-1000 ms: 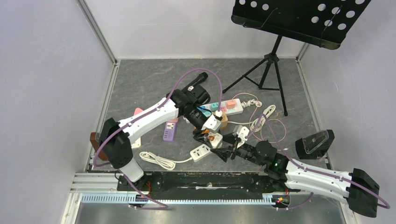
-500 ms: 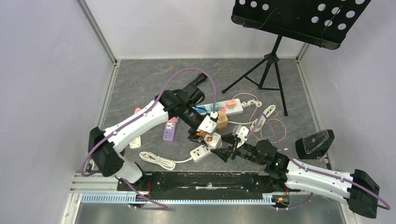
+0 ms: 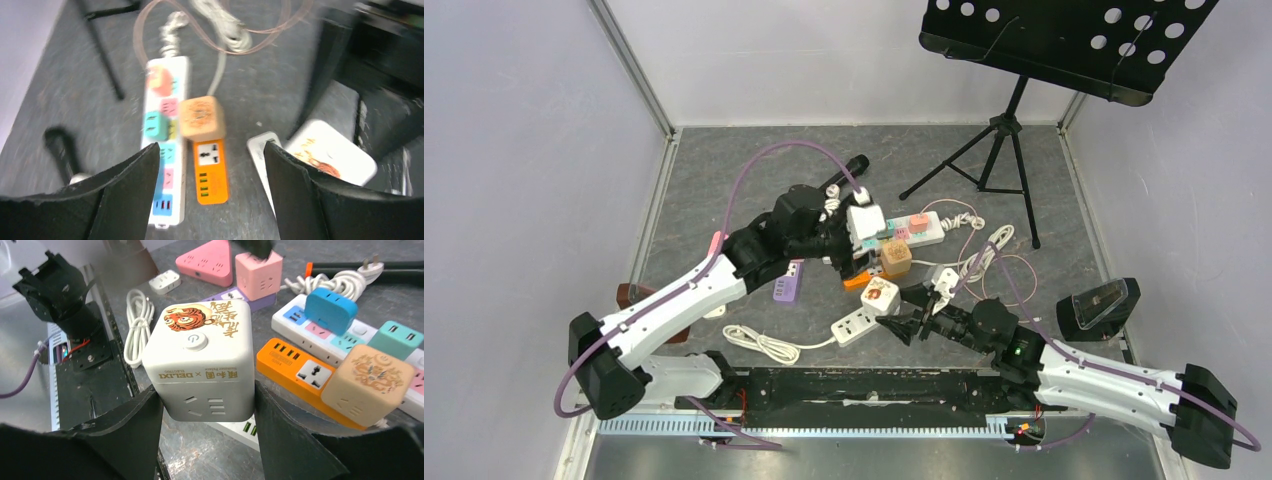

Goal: Insert the plug
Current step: Insert the plug into the socket.

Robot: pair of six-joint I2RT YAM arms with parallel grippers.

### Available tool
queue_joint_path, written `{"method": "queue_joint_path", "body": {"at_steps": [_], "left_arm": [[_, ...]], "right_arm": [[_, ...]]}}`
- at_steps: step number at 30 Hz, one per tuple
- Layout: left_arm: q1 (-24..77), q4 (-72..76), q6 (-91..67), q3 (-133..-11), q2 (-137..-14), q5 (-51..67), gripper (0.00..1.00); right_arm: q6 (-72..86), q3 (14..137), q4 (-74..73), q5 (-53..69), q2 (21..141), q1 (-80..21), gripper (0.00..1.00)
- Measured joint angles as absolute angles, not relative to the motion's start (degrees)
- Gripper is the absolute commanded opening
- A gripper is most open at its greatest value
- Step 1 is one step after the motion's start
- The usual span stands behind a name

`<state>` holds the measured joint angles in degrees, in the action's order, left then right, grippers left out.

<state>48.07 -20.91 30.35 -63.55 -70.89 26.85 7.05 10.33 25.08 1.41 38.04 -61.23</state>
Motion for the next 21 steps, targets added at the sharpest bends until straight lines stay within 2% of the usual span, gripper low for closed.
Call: {"method": "queue_joint_path", "body": {"at_steps": [4,7,16,21], "left_arm": [[47.79,-19.33,16.84,-64.88,-68.9,11.4,0.82],[47.2,-20.34,14.44,-65.67,-67.24,10.79,0.82],[45.91,-22.39,12.88,-61.25,-57.04,31.22,0.81],[45.45,-20.03,9.56,-61.23,-56.77,40.42,0.78]], "right_arm": [[8.51,11.31,24.97,-0.99,35.64,-61.21,0.0],[9.65,12.69,24.86,-2.09,33.36,-61.21,0.0],[11.62,22.5,20.73,2.72,30.7,-61.12,0.0],[13.65,26.87,19.79,7.62,29.93,-61.12,0.0]]}}
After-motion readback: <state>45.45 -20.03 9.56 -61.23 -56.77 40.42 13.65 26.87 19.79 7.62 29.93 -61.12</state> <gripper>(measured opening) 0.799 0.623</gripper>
